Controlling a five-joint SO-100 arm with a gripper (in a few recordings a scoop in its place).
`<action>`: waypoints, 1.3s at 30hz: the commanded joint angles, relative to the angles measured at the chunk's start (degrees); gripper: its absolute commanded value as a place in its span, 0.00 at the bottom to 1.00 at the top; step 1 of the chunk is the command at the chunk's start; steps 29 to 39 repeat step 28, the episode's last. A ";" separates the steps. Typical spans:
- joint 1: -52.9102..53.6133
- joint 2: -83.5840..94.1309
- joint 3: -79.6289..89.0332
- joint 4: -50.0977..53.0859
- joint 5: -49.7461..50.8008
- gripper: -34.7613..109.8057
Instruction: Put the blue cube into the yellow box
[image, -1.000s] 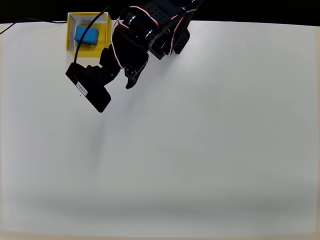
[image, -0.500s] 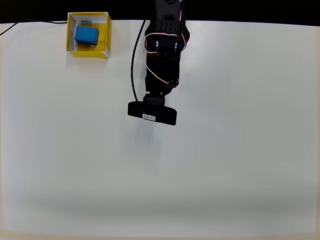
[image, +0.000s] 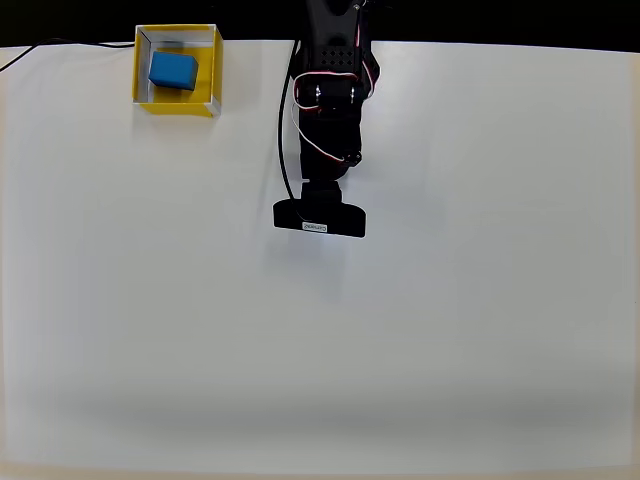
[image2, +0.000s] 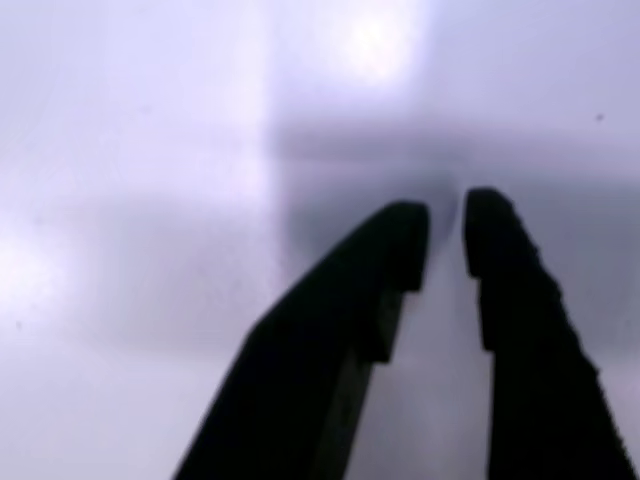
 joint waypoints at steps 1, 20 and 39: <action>1.14 1.32 1.58 1.41 -0.53 0.24; 2.64 0.97 1.58 1.67 3.25 0.24; 2.64 0.97 1.58 1.67 3.25 0.24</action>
